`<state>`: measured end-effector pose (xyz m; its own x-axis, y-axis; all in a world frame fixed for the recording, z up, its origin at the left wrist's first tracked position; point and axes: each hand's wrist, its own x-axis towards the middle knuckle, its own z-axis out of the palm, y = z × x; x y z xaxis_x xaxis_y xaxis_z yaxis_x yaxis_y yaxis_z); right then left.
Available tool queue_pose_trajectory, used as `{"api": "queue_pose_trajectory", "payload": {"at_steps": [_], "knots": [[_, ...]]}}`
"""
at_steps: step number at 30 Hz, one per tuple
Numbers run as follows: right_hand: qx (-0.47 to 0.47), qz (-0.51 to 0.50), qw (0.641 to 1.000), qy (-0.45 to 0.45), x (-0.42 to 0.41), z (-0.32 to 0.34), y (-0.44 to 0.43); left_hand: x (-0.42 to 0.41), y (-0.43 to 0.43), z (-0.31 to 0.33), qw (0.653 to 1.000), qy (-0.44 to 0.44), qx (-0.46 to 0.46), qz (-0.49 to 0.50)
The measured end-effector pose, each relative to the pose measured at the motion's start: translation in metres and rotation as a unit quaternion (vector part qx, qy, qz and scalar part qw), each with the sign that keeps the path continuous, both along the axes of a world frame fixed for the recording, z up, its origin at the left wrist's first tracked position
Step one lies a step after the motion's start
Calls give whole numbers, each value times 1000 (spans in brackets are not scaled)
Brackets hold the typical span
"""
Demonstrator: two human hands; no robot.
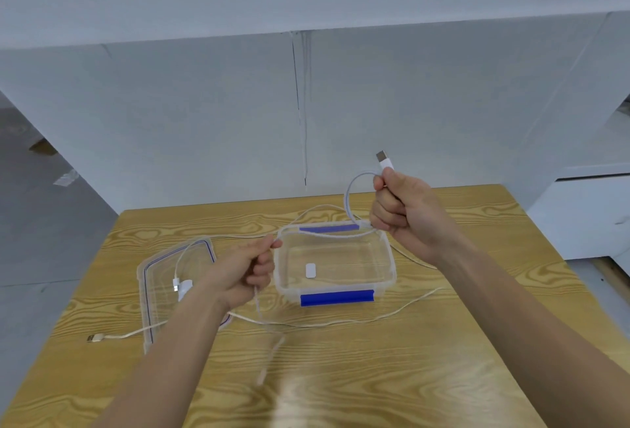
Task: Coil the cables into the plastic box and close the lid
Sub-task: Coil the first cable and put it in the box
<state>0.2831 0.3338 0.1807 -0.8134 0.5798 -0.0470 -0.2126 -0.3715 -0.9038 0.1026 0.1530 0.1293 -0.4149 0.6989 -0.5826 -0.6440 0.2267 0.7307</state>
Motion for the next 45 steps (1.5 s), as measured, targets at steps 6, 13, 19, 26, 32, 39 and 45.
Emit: {"api": "queue_pose_trajectory", "payload": {"at_steps": [6, 13, 19, 26, 32, 39, 45], "knots": [[96, -7, 995, -40, -5, -8, -11, 11, 31, 30, 958, -227, 111, 138], [94, -23, 994, -56, -6, -16, -21, 44, 49, 57, 974, -70, 190, 101], [11, 0, 1000, 16, -11, -23, -29, 68, 56, 57, 974, 112, 178, 79], [-32, -21, 999, 31, -19, -26, -40, 94, 59, 42, 935, 327, 108, 83], [-48, -44, 998, 20, -21, -21, -45, 102, 59, 35, 857, 500, 107, 67], [-59, -31, 998, -3, -15, -22, -40, 106, 56, 19, 757, 650, 65, 16], [-118, -80, 990, -10, -15, -34, -30, 104, 48, 9, 734, 672, 93, 13]]}}
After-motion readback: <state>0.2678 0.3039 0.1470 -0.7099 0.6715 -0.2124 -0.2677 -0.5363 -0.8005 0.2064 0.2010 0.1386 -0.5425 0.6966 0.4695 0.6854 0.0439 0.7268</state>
